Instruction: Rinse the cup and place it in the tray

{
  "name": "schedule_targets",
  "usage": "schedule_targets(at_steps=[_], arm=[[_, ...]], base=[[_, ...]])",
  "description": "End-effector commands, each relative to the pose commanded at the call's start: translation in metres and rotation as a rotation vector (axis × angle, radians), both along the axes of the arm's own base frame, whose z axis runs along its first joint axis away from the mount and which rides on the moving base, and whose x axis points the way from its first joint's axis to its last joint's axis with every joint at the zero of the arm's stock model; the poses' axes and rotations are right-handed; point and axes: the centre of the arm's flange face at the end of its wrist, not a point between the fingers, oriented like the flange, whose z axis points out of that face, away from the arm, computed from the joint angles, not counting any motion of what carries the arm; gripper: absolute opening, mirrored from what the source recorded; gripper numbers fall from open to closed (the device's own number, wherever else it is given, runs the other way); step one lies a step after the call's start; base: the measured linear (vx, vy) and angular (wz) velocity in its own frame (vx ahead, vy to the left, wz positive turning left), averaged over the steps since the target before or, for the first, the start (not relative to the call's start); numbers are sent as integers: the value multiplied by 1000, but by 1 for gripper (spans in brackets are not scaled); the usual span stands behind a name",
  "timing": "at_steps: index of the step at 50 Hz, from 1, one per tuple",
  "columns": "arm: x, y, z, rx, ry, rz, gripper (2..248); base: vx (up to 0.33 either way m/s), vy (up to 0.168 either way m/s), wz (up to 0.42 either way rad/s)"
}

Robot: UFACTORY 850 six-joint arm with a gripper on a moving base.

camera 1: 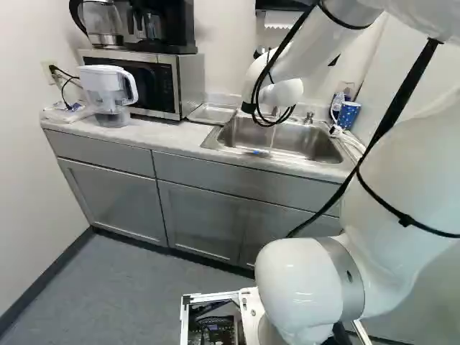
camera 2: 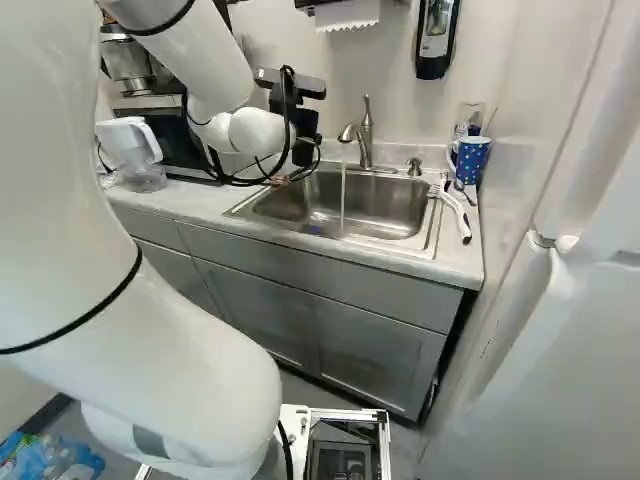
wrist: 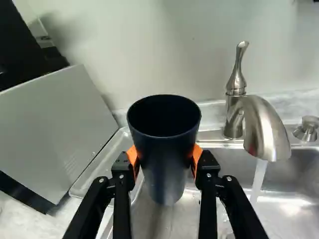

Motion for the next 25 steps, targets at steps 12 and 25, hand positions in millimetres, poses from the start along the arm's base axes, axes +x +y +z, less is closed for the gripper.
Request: schedule_targets(at_steps=[12, 25], arm=[[0, 0, 0, -123, 5, 28, 122], [0, 0, 0, -164, 7, 38, 122]], base=[[0, 0, 0], [0, 0, 0]])
